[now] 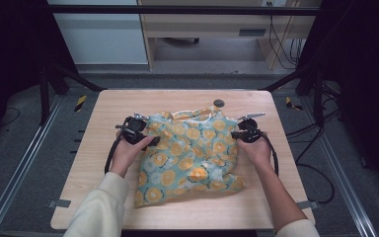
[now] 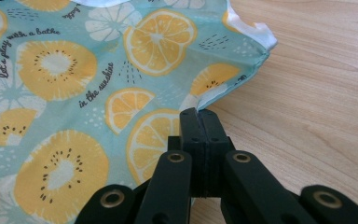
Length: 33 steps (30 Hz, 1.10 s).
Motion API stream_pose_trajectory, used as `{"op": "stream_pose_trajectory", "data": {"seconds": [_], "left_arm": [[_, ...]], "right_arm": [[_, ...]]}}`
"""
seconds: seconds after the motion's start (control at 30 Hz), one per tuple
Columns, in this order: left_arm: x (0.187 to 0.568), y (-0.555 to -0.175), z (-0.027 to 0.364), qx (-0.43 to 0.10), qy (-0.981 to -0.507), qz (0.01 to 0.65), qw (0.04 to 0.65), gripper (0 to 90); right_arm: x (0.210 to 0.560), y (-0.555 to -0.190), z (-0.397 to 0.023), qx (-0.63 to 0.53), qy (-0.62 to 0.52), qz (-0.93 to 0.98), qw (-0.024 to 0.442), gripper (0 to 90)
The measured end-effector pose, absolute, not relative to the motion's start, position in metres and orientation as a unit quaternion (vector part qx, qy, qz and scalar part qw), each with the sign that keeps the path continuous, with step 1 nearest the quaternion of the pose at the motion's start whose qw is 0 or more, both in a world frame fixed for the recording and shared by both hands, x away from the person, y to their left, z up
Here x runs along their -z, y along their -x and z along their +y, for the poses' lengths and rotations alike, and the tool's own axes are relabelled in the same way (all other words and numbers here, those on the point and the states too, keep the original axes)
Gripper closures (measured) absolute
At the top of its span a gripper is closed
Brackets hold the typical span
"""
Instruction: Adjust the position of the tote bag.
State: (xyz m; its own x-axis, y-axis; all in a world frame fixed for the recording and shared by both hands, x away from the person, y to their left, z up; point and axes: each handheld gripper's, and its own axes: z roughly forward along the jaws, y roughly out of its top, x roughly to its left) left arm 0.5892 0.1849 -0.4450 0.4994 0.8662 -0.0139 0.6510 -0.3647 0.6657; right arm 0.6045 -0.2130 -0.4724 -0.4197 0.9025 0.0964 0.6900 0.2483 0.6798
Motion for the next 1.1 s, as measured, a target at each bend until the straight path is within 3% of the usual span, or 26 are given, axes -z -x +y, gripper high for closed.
{"op": "stream_pose_trajectory", "data": {"seconds": [0.53,0.67,0.73,0.9,1.1], "left_arm": [[0.462,-0.590,0.176,-0.131,-0.821,0.470,0.297,10.7],[0.464,-0.590,0.173,-0.113,-0.826,0.466,0.296,13.3],[0.464,-0.589,0.172,-0.114,-0.828,0.464,0.294,19.8],[0.465,-0.589,0.172,-0.117,-0.831,0.456,0.295,53.0],[0.464,-0.589,0.178,-0.117,-0.830,0.453,0.304,80.5]], "right_arm": [[0.471,-0.603,-0.215,-0.333,-0.511,0.776,0.160,90.0],[0.471,-0.603,-0.215,-0.334,-0.512,0.775,0.159,90.0],[0.471,-0.603,-0.215,-0.334,-0.512,0.775,0.160,90.0],[0.471,-0.603,-0.215,-0.336,-0.512,0.775,0.159,90.0],[0.471,-0.603,-0.216,-0.337,-0.512,0.774,0.161,90.0]]}}
